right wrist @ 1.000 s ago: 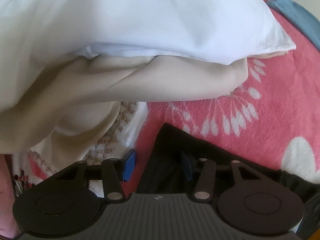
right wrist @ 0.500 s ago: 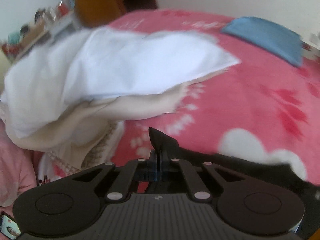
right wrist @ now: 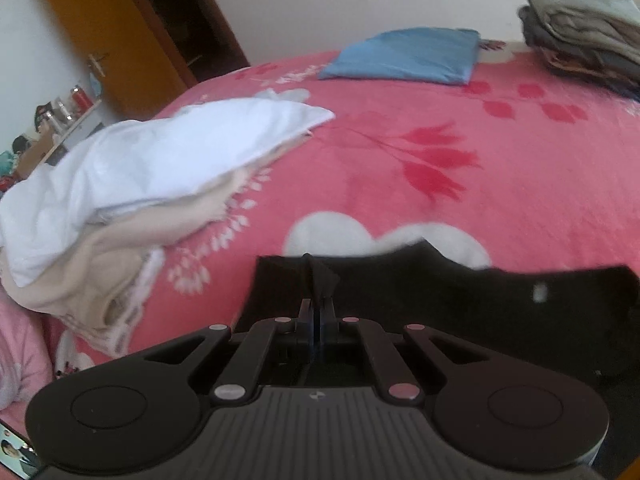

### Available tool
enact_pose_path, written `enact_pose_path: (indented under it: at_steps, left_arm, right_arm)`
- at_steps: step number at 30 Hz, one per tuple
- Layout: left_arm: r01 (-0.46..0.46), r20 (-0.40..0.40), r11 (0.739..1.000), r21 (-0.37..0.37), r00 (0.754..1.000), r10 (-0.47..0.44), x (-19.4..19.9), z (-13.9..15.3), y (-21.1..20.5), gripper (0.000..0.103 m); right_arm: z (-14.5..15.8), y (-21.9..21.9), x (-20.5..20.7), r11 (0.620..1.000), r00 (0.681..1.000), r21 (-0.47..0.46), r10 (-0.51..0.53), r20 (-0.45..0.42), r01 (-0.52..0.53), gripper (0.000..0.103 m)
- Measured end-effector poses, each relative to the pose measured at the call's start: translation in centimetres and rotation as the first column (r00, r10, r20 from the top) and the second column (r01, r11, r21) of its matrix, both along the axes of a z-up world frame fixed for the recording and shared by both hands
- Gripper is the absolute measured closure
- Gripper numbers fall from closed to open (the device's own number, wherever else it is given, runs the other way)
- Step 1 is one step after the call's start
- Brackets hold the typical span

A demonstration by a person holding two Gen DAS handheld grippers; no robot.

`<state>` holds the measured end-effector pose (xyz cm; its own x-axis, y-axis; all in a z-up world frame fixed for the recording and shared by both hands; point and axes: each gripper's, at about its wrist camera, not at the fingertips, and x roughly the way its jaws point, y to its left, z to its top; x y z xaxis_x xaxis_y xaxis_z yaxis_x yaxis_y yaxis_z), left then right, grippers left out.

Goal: Fold clothes

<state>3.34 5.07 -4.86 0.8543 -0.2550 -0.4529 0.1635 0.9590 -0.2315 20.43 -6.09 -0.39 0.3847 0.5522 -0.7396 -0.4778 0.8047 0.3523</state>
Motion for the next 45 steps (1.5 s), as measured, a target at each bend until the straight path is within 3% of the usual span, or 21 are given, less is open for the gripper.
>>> enact_pose_path:
  at_steps: [17,28,30,33,37,39,42,45]
  left_arm:
    - [0.058,-0.110,0.994,0.097,0.993,-0.047,0.1,-2.0,-1.6,0.103]
    - [0.149,-0.195,0.988,0.047,0.971,-0.138,-1.1,-2.2,-1.5,0.102]
    - [0.147,-0.190,0.989,0.023,0.972,-0.140,-1.6,-1.6,-0.8,0.100]
    - [0.118,-0.166,0.993,-0.017,0.979,-0.119,-2.3,-0.3,0.7,0.089]
    - [0.027,-0.128,0.998,-0.050,0.991,-0.034,-2.5,1.3,3.6,0.086]
    - [-0.032,-0.143,0.998,-0.050,0.989,0.025,-1.9,1.4,5.1,0.086]
    - [-0.105,-0.218,0.994,-0.030,0.971,0.096,-1.0,0.3,6.9,0.086]
    - [-0.135,-0.258,0.990,0.033,0.956,0.139,-0.8,-0.8,7.4,0.086]
  right_arm:
    - [-5.9,-5.2,-0.4,0.993,0.991,0.041,-0.105,-0.086,0.109,0.101]
    - [-6.0,-7.0,-0.7,0.991,0.987,0.051,-0.114,-0.111,0.121,0.094]
    - [-5.8,-7.6,-0.9,0.991,0.985,0.046,-0.118,-0.124,0.125,0.087]
    - [-4.5,-8.4,-1.8,0.994,0.990,0.005,-0.112,-0.090,0.113,0.082]
    - [-1.5,-8.2,-3.7,1.000,0.999,0.027,0.000,0.044,-0.001,0.082]
    - [-0.6,-6.2,-4.9,0.991,0.985,0.023,0.132,0.110,-0.135,0.083]
    - [-1.2,-2.3,-7.0,0.942,0.933,-0.012,0.335,0.129,-0.336,0.084]
    - [-3.2,0.3,-9.7,0.871,0.858,-0.103,0.491,0.152,-0.480,0.084]
